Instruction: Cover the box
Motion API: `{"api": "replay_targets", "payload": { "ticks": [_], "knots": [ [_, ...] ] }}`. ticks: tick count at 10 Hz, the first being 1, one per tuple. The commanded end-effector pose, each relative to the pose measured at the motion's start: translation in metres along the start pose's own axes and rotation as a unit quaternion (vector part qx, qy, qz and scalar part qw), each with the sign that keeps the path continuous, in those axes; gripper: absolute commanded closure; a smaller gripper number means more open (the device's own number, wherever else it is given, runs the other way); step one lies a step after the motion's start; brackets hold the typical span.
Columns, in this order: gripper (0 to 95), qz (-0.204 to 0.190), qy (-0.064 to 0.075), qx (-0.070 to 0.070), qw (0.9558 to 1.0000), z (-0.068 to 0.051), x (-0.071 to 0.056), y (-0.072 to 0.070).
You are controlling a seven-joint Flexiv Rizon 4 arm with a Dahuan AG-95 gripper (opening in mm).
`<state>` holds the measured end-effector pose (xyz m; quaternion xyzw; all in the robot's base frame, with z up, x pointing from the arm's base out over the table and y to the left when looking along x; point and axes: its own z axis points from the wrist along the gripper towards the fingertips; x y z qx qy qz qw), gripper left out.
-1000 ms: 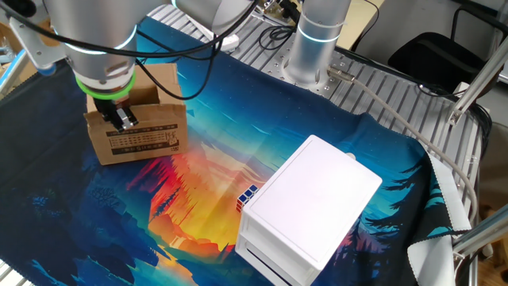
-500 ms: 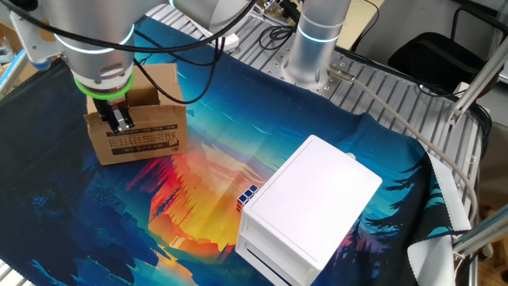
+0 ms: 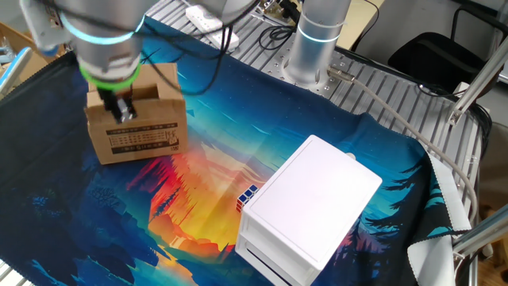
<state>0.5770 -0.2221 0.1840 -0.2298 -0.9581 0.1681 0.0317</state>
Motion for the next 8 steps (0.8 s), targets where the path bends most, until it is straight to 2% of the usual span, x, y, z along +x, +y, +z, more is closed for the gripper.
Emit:
{"api": "replay_targets", "payload": {
  "ticks": [1, 2, 4, 6, 8],
  "knots": [
    [95.0, -0.021, -0.010, -0.006, 0.9997, 0.006, 0.018, -0.014],
    [95.0, -0.027, -0.017, -0.009, 0.9995, 0.015, 0.021, -0.018],
    [95.0, -0.035, -0.034, -0.023, 0.9985, 0.041, 0.022, -0.026],
    [95.0, -0.037, -0.035, -0.038, 0.9980, 0.058, 0.012, -0.028],
    [95.0, -0.027, -0.034, -0.051, 0.9978, 0.065, 0.008, -0.023]
  ]
}}
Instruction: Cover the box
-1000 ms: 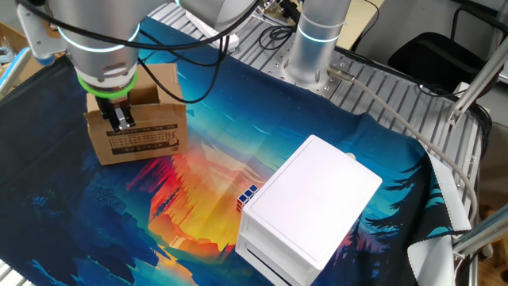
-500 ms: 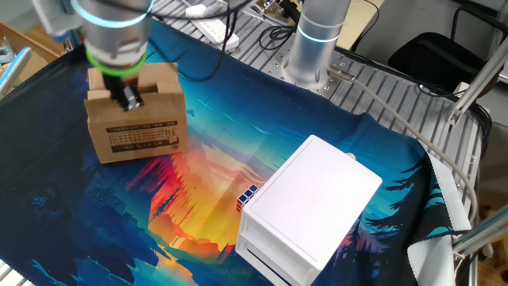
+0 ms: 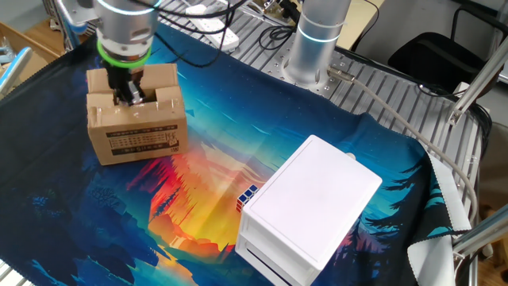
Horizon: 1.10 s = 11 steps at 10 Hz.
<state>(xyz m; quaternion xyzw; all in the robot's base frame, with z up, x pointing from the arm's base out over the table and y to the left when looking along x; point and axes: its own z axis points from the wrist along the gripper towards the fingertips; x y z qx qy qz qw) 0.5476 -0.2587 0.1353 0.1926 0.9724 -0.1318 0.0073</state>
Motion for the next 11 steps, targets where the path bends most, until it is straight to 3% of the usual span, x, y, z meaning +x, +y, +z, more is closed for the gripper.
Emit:
{"api": "replay_targets", "payload": {
  "ticks": [1, 2, 3, 8, 11],
  "knots": [
    [95.0, 0.011, 0.003, -0.011, 0.9999, 0.007, -0.004, 0.006],
    [95.0, 0.022, 0.007, -0.022, 0.9995, 0.010, -0.009, 0.012],
    [95.0, 0.025, 0.009, -0.024, 0.9993, 0.010, -0.011, 0.014],
    [95.0, 0.034, 0.014, -0.034, 0.9988, 0.022, -0.014, 0.020],
    [95.0, 0.035, 0.016, -0.036, 0.9986, 0.023, -0.015, 0.020]
  ]
}}
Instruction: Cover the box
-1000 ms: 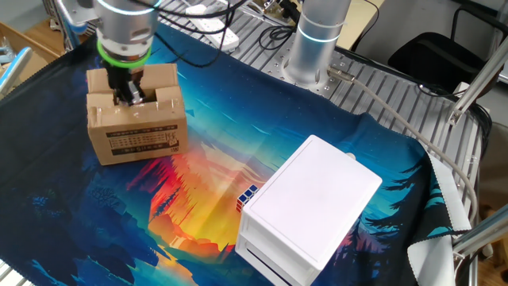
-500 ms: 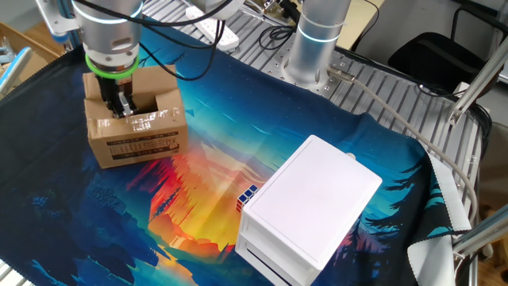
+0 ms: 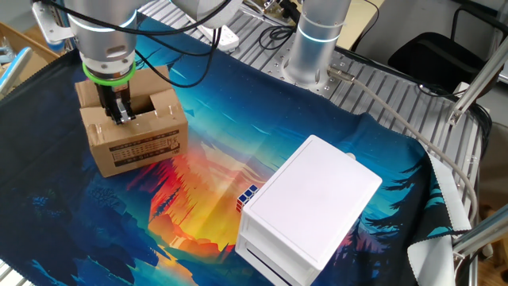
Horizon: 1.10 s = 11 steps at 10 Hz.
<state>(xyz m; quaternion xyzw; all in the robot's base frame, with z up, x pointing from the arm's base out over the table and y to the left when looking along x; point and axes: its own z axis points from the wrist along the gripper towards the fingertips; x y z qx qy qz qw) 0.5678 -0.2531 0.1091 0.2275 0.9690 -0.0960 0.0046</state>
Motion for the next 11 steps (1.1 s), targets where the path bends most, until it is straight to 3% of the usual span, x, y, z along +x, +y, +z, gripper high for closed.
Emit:
{"api": "replay_targets", "payload": {
  "ticks": [1, 3, 6, 9, 11],
  "knots": [
    [95.0, 0.007, 0.006, -0.008, 0.9999, 0.003, -0.001, 0.001],
    [95.0, 0.005, 0.007, -0.004, 1.0000, 0.002, -0.001, 0.000],
    [95.0, -0.006, 0.032, 0.008, 0.9994, -0.024, 0.004, -0.010],
    [95.0, -0.010, 0.043, 0.022, 0.9988, -0.038, 0.007, -0.016],
    [95.0, -0.028, 0.055, 0.037, 0.9974, -0.055, 0.008, -0.027]
  ]
}}
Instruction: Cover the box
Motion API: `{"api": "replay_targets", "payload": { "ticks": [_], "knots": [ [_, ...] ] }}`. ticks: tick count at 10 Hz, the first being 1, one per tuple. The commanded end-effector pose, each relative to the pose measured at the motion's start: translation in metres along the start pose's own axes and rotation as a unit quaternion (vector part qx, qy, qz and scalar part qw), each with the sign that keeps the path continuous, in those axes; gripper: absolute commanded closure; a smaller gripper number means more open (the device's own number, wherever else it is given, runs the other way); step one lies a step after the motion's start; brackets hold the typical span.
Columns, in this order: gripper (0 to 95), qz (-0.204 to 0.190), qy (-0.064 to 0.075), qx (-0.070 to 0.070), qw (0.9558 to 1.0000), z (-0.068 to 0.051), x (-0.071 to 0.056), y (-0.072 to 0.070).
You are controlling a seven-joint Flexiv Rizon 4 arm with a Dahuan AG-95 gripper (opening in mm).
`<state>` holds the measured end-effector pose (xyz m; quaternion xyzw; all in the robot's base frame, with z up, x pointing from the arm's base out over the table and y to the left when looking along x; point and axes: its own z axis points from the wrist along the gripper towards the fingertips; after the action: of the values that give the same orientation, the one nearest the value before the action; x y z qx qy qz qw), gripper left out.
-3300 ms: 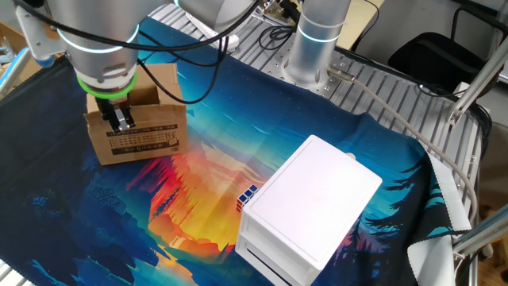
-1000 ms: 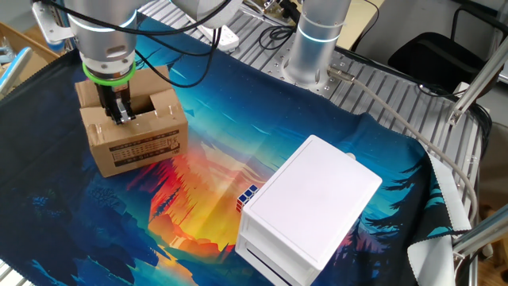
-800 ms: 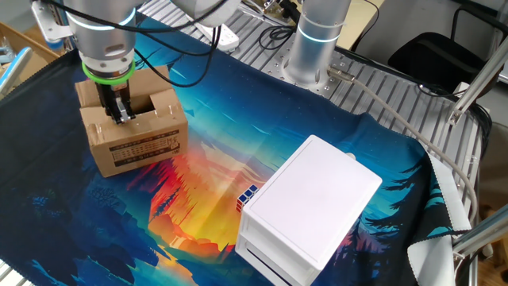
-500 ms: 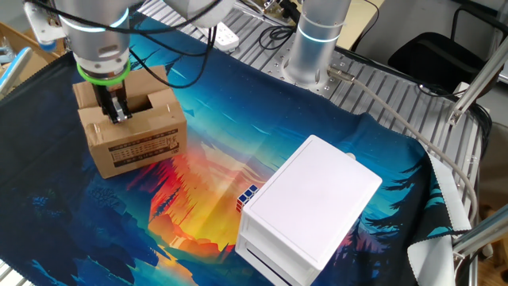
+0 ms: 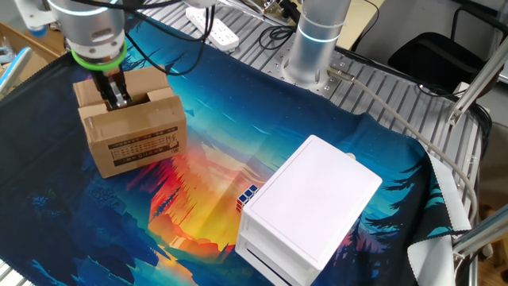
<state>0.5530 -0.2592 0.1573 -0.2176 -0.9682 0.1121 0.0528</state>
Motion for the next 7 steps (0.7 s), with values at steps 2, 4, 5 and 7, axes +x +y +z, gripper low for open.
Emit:
{"api": "replay_targets", "payload": {
  "ticks": [2, 4, 5, 7],
  "knots": [
    [95.0, -0.049, -0.004, 0.032, 0.9983, -0.022, 0.004, -0.020],
    [76.0, -0.067, -0.011, 0.041, 0.9969, -0.026, 0.005, -0.031],
    [76.0, -0.065, -0.015, 0.039, 0.9970, -0.023, 0.008, -0.037],
    [76.0, -0.066, -0.014, 0.039, 0.9970, -0.009, 0.013, -0.051]
  ]
}}
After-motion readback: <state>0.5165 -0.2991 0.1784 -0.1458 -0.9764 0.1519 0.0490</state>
